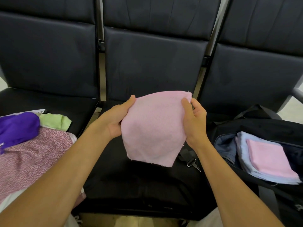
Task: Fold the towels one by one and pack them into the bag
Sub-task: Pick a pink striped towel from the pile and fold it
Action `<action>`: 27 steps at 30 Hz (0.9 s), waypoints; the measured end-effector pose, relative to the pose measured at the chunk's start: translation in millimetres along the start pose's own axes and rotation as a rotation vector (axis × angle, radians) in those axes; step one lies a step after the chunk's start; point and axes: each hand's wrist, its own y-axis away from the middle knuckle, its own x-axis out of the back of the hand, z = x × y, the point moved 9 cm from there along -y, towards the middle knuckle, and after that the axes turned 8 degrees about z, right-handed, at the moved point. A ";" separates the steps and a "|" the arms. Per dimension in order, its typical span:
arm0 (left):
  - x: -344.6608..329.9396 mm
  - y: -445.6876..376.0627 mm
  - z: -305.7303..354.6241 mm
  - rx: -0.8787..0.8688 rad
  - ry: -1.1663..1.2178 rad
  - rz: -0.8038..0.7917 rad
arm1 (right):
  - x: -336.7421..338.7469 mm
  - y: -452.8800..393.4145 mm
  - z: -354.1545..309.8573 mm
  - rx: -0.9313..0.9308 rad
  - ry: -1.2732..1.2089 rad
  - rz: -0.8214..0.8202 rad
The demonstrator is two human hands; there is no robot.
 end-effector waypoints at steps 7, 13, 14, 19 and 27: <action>-13.7 -1.3 -17.8 0.118 0.011 -0.177 | 3.4 0.8 25.7 -0.202 0.071 0.034; 7.3 -11.6 -13.7 0.051 -0.133 -0.029 | -1.9 10.6 46.8 -0.418 0.158 -0.098; 8.9 -12.4 -13.0 0.042 -0.156 -0.015 | -3.6 11.9 49.2 -0.443 0.144 -0.118; 9.1 -12.7 -10.2 -0.012 -0.215 0.012 | -8.8 18.7 55.5 -0.581 0.033 -0.178; 21.1 -17.4 -23.7 0.095 -0.089 0.126 | -15.8 33.8 68.1 -0.820 -0.230 -0.282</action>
